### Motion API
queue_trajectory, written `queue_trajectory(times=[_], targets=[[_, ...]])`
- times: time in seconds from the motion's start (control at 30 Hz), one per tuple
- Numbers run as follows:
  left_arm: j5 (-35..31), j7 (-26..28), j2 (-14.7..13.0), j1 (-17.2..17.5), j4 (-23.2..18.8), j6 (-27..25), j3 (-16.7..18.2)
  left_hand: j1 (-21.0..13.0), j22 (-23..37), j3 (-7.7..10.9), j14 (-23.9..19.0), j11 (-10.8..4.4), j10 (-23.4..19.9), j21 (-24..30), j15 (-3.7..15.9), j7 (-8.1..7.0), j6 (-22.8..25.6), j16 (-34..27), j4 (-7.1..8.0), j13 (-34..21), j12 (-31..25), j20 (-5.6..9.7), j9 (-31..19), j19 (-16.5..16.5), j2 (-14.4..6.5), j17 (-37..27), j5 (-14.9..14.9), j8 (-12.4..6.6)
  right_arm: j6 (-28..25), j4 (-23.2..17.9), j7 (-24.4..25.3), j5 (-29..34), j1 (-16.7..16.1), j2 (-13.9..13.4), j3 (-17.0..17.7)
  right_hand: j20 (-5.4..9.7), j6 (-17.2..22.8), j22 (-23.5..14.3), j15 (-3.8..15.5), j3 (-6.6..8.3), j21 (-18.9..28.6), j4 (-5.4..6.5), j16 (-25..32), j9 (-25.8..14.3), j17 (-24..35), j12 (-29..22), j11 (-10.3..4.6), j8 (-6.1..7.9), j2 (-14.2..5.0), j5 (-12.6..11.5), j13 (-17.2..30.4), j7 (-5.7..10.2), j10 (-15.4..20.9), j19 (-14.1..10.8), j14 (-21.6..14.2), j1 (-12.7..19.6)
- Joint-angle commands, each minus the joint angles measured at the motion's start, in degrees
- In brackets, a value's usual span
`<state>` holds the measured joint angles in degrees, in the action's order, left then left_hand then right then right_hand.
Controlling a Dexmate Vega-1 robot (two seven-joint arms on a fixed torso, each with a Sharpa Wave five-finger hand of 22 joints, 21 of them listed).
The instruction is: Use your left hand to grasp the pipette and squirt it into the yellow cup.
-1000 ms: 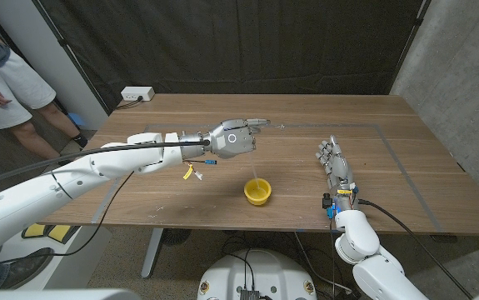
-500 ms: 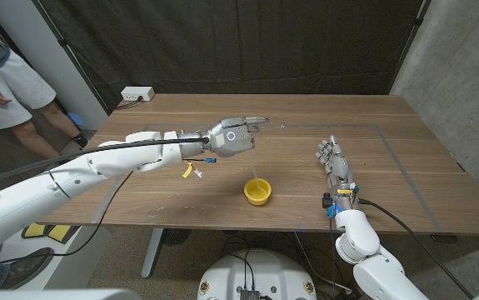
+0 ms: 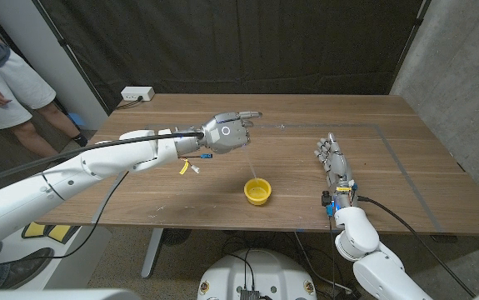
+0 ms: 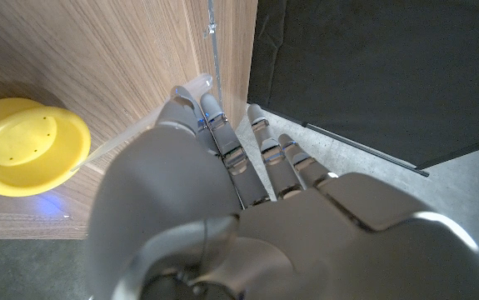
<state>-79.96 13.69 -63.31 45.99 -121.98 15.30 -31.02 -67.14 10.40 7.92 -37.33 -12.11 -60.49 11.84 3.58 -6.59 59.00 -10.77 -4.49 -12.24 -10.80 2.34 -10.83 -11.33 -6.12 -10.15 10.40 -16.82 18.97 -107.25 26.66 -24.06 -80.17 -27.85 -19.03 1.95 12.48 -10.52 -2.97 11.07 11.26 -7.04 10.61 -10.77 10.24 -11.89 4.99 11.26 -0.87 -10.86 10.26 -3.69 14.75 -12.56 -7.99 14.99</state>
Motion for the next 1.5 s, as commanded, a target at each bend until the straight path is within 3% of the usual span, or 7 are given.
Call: queue_trajectory(times=[0.03,0.3,0.9,1.5], targets=[[4.7,-1.6,-0.9,3.1,-0.4,-3.2,3.1,0.4,0.1,0.37,0.2,0.01,0.3,0.0,7.29,0.16,-0.4,0.0,0.07,-0.1,0.1,-0.18,-0.3,0.2,0.1,0.0,0.1,0.3,-1.3,-0.5,-0.4,-0.1,0.8,-0.5,-0.3,0.04,0.7,-0.2,-0.11,-0.14,0.5,0.04,0.1,-0.1,0.2,-0.3,0.02,0.01,-0.55,0.2,0.3,0.06,0.7,-0.5,-0.4,0.3],[8.4,-1.4,-1.4,6.3,-0.7,-6.3,5.4,0.6,0.1,0.41,0.3,-0.01,0.6,0.1,7.29,0.06,-0.9,0.1,0.1,-0.1,0.1,-0.36,-0.3,0.2,0.1,0.0,0.1,0.52,-2.8,-1.0,-1.0,-0.3,2.0,-1.2,-0.7,0.03,0.7,-0.2,-0.1,-0.16,0.5,0.03,0.0,-0.1,0.2,-0.3,0.09,0.0,-0.56,0.2,0.3,0.05,0.7,-0.5,-0.3,0.3],[17.6,-2.1,-3.0,16.8,-1.7,-16.9,11.6,0.6,0.1,0.58,0.2,-0.02,0.7,0.1,7.23,0.17,-0.9,-0.1,0.07,-0.1,-0.1,-0.53,-0.3,0.1,0.0,0.0,0.1,0.52,-4.9,-1.3,-2.1,-0.6,4.4,-1.9,-1.6,0.03,0.7,-0.2,-0.03,-0.18,0.5,-0.02,0.0,-0.1,0.2,-0.3,-0.03,-0.03,-0.59,0.2,0.3,0.02,0.7,-0.5,-0.4,0.4],[27.0,-3.5,-0.8,24.9,-2.0,-30.4,15.3,0.6,0.1,0.79,0.1,-0.02,0.8,0.1,7.17,0.44,-1.0,-0.1,0.02,-0.1,-0.2,-0.62,-0.4,0.1,0.0,0.0,0.1,0.54,-7.0,-0.5,-4.3,-2.0,7.1,-2.6,-2.6,0.04,0.7,-0.2,-0.11,-0.18,0.5,-0.06,0.0,-0.1,0.2,-0.3,-0.06,-0.04,-0.64,0.2,0.3,0.01,0.7,-0.5,-0.4,0.5]])
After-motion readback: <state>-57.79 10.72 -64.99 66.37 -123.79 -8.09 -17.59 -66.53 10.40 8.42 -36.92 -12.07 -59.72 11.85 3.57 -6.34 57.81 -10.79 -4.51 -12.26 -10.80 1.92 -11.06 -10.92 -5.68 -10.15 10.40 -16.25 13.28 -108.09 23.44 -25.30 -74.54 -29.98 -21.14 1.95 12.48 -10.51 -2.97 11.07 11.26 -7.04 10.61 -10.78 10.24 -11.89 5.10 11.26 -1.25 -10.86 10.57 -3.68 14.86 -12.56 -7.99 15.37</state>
